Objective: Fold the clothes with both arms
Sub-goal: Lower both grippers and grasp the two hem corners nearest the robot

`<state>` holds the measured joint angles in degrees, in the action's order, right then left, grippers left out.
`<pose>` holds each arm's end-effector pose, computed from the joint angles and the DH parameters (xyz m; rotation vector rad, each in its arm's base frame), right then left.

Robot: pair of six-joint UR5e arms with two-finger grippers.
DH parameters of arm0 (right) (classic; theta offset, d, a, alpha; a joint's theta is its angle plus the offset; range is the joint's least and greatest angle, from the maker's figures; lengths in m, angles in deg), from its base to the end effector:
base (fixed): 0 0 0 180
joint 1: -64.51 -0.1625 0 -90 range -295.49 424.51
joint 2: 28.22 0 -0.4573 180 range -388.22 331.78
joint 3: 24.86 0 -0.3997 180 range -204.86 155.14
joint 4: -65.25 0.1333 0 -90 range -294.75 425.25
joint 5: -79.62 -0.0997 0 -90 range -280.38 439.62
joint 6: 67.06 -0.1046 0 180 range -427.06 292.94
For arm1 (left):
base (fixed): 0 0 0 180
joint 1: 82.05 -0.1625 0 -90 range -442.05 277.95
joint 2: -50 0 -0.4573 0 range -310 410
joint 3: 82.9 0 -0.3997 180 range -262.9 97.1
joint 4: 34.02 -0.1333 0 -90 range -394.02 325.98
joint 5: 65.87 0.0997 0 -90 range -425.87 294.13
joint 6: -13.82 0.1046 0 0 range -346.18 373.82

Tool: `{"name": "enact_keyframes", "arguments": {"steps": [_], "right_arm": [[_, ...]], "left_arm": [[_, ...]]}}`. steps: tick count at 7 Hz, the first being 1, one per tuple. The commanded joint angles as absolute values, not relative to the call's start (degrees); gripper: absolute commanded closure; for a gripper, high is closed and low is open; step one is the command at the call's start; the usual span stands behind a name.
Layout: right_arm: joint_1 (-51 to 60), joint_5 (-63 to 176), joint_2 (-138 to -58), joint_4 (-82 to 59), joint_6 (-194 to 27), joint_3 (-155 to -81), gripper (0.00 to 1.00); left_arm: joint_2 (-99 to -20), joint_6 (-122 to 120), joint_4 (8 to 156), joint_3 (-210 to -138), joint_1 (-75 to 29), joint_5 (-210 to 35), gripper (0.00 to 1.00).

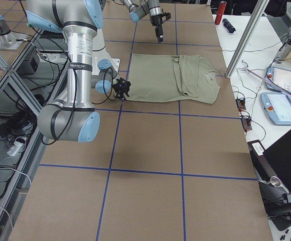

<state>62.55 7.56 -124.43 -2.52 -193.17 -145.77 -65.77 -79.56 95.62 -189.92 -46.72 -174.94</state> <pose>-0.4485 -0.1810 0.4452 0.0449 -0.8848 0.7498 0.4348 -0.4297 0.2170 0.1297 1.4477 -0.3139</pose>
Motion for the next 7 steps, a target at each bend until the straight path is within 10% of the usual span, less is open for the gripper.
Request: {"name": "enact_keyframes", "arguments": {"steps": [1,7], "right_arm": [[62.8,7.4,-124.9,-2.5,-193.2,-145.4,1.0],[62.5,5.3,-129.2,-2.4,-193.1,-153.4,1.0]], "left_arm": [[-65.9,-79.7,95.6,-190.0,-46.7,-174.9,0.13],[-57.0,-93.4,83.8,-199.5,-60.8,-161.2,0.15]]}}
